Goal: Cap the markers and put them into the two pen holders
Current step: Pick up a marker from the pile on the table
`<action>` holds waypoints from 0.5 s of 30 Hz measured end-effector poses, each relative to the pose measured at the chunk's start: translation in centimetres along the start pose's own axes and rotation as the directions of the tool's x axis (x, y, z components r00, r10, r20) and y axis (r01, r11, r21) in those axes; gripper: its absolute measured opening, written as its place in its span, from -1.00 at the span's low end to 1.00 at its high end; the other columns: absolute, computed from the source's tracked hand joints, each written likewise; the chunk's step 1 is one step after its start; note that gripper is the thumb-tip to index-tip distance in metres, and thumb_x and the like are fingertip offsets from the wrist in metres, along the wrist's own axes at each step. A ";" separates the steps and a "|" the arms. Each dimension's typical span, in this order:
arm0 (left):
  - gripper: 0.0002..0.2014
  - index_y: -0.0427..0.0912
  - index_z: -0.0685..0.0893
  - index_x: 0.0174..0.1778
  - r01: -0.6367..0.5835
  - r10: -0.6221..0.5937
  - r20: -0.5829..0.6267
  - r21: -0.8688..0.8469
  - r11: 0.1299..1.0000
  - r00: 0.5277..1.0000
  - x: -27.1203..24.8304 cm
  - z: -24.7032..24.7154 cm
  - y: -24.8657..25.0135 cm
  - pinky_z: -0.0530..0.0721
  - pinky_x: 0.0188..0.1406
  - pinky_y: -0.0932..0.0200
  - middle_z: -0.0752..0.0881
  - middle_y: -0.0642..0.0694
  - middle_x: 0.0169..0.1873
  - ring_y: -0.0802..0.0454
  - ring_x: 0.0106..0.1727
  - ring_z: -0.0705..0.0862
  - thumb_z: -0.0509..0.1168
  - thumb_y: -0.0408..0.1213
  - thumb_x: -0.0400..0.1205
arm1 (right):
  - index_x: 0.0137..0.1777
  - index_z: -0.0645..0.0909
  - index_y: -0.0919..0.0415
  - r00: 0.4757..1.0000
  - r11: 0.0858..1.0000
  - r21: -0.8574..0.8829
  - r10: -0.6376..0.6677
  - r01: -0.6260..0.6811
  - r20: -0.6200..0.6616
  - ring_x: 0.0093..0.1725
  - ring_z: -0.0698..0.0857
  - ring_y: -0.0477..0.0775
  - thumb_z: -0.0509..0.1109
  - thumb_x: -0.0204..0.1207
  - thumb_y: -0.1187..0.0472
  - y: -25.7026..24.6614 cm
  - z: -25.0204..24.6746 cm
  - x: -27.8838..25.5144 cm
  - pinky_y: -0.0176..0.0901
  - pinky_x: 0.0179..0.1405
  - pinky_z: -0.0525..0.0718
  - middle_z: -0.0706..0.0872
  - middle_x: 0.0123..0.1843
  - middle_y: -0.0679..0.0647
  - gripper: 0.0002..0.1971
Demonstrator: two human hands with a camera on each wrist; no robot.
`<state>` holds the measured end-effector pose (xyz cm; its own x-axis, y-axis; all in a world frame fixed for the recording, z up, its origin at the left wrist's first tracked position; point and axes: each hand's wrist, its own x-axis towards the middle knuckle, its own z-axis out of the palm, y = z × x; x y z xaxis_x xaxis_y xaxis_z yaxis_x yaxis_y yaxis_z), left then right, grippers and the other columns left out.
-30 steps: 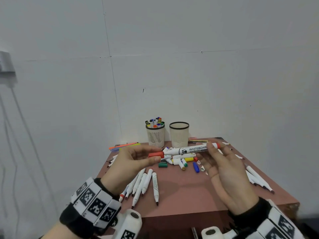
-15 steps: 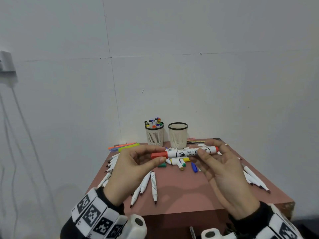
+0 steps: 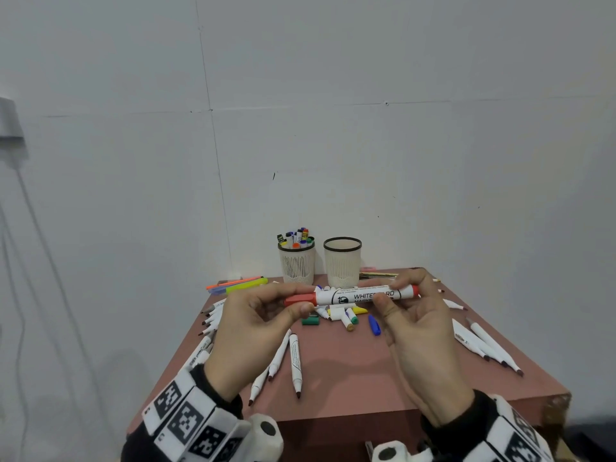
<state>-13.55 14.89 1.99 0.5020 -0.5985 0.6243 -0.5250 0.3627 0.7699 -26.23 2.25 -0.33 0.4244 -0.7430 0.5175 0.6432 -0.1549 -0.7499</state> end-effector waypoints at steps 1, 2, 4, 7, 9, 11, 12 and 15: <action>-0.74 -0.14 0.81 -0.17 0.008 -0.008 0.001 0.004 1.000 1.000 0.0 0.0 -0.1 0.64 -0.14 0.47 0.83 0.09 -0.24 0.22 -0.15 0.79 0.43 -0.61 0.42 | -0.11 0.41 0.27 1.000 1.000 0.000 0.004 -0.004 -0.008 -0.15 0.80 0.10 0.31 0.49 0.54 0.2 0.0 0.0 -0.24 -0.14 0.74 0.81 -0.19 0.16 -0.80; -0.75 -0.17 0.81 -0.16 0.018 -0.018 0.005 0.004 1.000 1.000 0.0 0.0 -0.2 0.65 -0.14 0.46 0.84 0.05 -0.24 0.19 -0.15 0.79 0.43 -0.61 0.42 | -0.12 0.41 0.26 1.000 1.000 0.016 0.000 0.000 -0.009 -0.22 0.78 0.03 0.29 0.50 0.56 0.3 0.0 -0.1 -0.27 -0.22 0.72 0.80 -0.25 0.10 -0.79; -0.76 -0.17 0.81 -0.16 0.040 -0.040 0.010 0.000 0.999 0.999 0.1 -0.1 -0.3 0.65 -0.16 0.45 0.84 -0.01 -0.23 0.16 -0.18 0.80 0.43 -0.61 0.42 | -0.14 0.45 0.18 1.000 0.999 0.036 -0.010 0.010 -0.001 -0.28 0.75 0.02 0.43 0.46 0.35 0.4 -0.1 -0.1 -0.30 -0.30 0.68 0.80 -0.25 0.07 -0.83; -0.75 -0.10 0.81 -0.18 0.077 -0.078 0.050 0.026 0.997 0.996 0.6 -0.3 0.0 0.65 -0.24 0.40 0.83 -0.06 -0.29 0.14 -0.30 0.78 0.42 -0.57 0.46 | -0.15 0.49 0.18 1.000 0.999 0.018 0.028 -0.028 0.010 -0.15 0.80 0.14 0.46 0.31 0.23 0.2 -0.5 0.4 -0.29 -0.26 0.72 0.82 -0.16 0.19 -0.80; -0.79 -0.10 0.79 -0.18 0.122 -0.127 0.083 0.065 0.990 0.988 1.1 -0.6 0.2 0.64 -0.37 0.35 0.81 -0.15 -0.37 0.14 -0.44 0.71 0.38 -0.53 0.52 | -0.15 0.48 0.22 1.000 1.000 0.016 0.005 -0.005 0.006 -0.06 0.80 0.20 0.40 0.30 0.29 0.0 -1.1 0.9 -0.29 -0.22 0.72 0.81 -0.10 0.24 -0.83; -0.84 -0.16 0.78 -0.17 0.191 -0.197 0.091 0.071 0.979 0.976 1.9 -1.3 0.2 0.61 -0.46 0.36 0.79 -0.23 -0.38 0.13 -0.47 0.67 0.35 -0.48 0.56 | -0.22 0.54 0.08 0.999 0.999 0.003 -0.050 0.050 -0.015 0.00 0.79 0.17 0.47 0.20 0.15 -0.5 -1.8 1.4 -0.26 -0.09 0.73 0.81 -0.06 0.20 -0.81; -0.86 -0.19 0.78 -0.16 0.220 -0.227 0.091 0.080 0.972 0.970 2.3 -1.9 0.0 0.61 -0.46 0.36 0.79 -0.23 -0.39 0.12 -0.45 0.67 0.35 -0.47 0.57 | -0.27 0.56 0.01 0.997 0.998 0.012 -0.067 0.067 -0.033 0.01 0.79 0.14 0.48 0.14 0.09 -0.7 -2.2 1.7 -0.24 -0.02 0.73 0.81 -0.07 0.16 -0.81; -0.90 -0.22 0.79 -0.12 0.248 -0.263 0.071 0.173 0.953 0.962 3.9 -3.5 -1.1 0.70 -0.24 0.23 0.82 -0.18 -0.31 0.05 -0.32 0.73 0.39 -0.45 0.55 | -0.33 0.63 -0.10 0.995 0.996 0.056 -0.064 0.069 -0.073 -0.06 0.81 0.05 0.48 0.05 0.05 -0.7 -3.6 2.4 -0.25 -0.02 0.74 0.82 -0.14 0.08 -0.84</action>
<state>-8.66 14.64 4.02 0.5726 -0.7220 0.3885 -0.4947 0.0736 0.8659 -27.92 -1.75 -0.07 0.3341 -0.7773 0.5330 0.7054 -0.1688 -0.6884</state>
